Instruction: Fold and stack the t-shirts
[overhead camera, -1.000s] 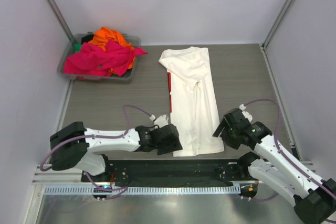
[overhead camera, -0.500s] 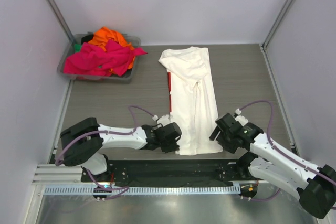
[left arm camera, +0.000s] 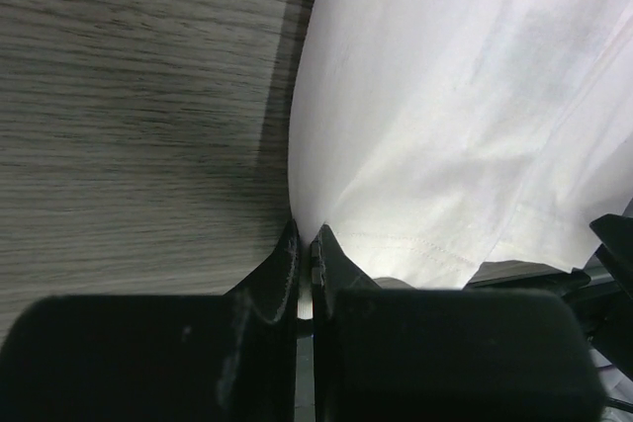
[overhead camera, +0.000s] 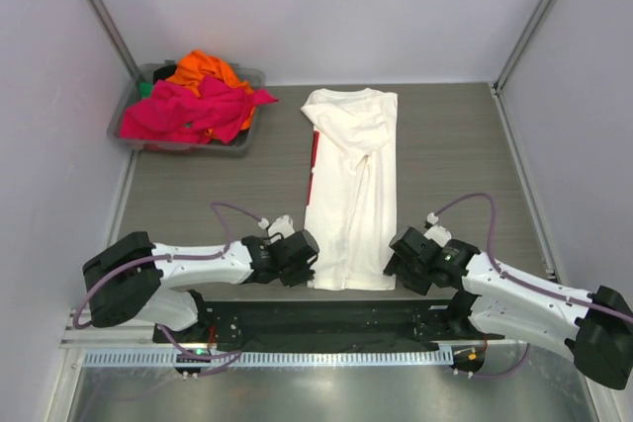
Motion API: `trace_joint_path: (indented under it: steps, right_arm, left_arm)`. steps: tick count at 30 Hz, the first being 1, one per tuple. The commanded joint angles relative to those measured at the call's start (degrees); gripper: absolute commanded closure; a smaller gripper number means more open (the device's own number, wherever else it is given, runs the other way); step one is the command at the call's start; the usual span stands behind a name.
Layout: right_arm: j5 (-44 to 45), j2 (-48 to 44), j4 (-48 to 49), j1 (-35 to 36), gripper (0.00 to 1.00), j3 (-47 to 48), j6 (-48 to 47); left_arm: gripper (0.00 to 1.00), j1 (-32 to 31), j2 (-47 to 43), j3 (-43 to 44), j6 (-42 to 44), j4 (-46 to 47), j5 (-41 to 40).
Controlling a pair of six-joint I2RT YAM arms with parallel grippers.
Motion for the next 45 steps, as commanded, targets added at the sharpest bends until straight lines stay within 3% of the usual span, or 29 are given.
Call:
trace_joint_path:
  steps: [1,3,6,8,11,20,26,29,34,45]
  right_arm:
    - [2.5,0.4,4.4,2.3,0.37,-0.7,3.2]
    - [2.8,0.5,5.0,3.7,0.39,-1.2,3.9]
    - [2.8,0.4,6.1,5.0,0.54,-2.2,4.8]
    - [2.6,-0.2,7.0,5.7,0.75,-3.2,5.1]
    - [2.4,-1.4,6.5,7.1,0.99,-3.1,5.3]
    - [11.5,-7.4,-10.4,9.8,0.99,9.1,7.9]
    - [19.5,-3.5,-11.2,9.2,0.99,18.7,2.1]
    - [22.2,1.2,-11.3,5.3,0.99,24.6,-3.5]
    - [17.2,8.1,-5.5,-8.5,0.99,30.6,-17.7]
    - [12.0,25.9,5.0,-20.3,0.99,40.1,-29.8]
  left_arm:
    - [1.0,-0.1,0.8,-0.1,-1.0,-0.3,-0.1]
    - [1.0,-0.1,0.8,0.0,-1.0,-0.3,0.0]
    - [1.0,-0.1,0.2,0.0,-1.3,-0.2,0.1]
    - [1.0,-0.2,-0.4,0.2,-1.4,-0.3,0.4]
    - [1.0,-1.2,-1.1,1.4,-1.7,-1.6,0.6]
    - [1.0,-3.5,-3.9,16.4,1.1,-21.5,-5.3]
    - [1.0,0.4,-1.6,27.2,7.7,-28.5,-8.4]
    - [1.0,4.3,-0.1,30.8,11.5,-28.6,-7.3]
    - [1.0,10.5,3.5,36.6,16.8,-27.8,-4.9]
    - [1.0,23.7,19.9,51.4,28.2,-26.4,2.3]
